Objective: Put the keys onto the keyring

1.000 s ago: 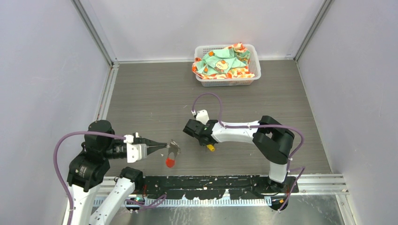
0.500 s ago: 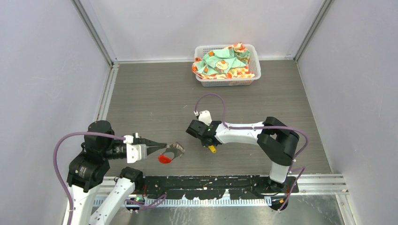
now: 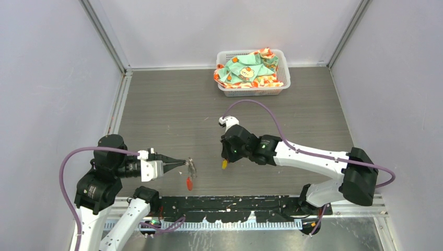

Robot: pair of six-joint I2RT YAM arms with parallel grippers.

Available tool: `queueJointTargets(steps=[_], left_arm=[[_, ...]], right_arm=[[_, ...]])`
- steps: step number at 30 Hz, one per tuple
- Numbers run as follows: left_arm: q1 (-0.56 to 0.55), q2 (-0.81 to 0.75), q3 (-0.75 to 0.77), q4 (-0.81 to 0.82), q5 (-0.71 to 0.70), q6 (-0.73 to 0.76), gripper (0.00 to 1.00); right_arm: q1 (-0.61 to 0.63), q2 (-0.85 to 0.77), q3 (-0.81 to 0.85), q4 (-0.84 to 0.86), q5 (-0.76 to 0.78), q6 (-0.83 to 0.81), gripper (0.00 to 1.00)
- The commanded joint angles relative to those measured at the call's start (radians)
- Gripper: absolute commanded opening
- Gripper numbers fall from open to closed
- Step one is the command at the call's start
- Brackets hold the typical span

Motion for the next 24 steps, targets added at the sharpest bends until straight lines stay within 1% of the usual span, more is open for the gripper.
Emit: queueJointTargets(steps=[1, 2, 5, 9, 11, 15, 16, 19, 20, 24], left_arm=[[0.005, -0.003, 0.022, 0.008, 0.015, -0.021, 0.00], [0.005, -0.003, 0.023, 0.009, 0.015, -0.023, 0.00], [0.005, -0.003, 0.027, 0.009, 0.017, -0.026, 0.00], [0.005, -0.005, 0.032, 0.009, 0.014, -0.031, 0.00], [0.005, -0.006, 0.033, 0.008, 0.013, -0.030, 0.00], [0.005, -0.006, 0.032, 0.008, 0.014, -0.030, 0.00], [0.005, -0.006, 0.032, 0.008, 0.013, -0.029, 0.00], [0.005, -0.009, 0.033, 0.009, 0.011, -0.029, 0.00], [0.005, -0.011, 0.033, 0.009, 0.008, -0.029, 0.00], [0.005, -0.020, 0.026, 0.009, 0.006, -0.027, 0.00]], right_arm=[[-0.001, 0.021, -0.008, 0.030, -0.146, -0.068, 0.01], [-0.001, 0.043, -0.005, 0.033, -0.192, -0.073, 0.01], [-0.002, 0.137, 0.017, 0.040, -0.238, -0.074, 0.01], [0.000, 0.235, 0.021, 0.129, -0.317, -0.086, 0.01], [-0.001, 0.273, 0.034, 0.149, -0.323, -0.102, 0.01], [-0.001, 0.374, 0.114, 0.104, -0.290, -0.142, 0.02], [0.000, 0.401, 0.135, 0.094, -0.284, -0.152, 0.04], [-0.001, 0.446, 0.168, 0.085, -0.277, -0.158, 0.14], [-0.002, 0.450, 0.170, 0.085, -0.276, -0.155, 0.16], [-0.001, 0.424, 0.165, 0.079, -0.267, -0.162, 0.30]])
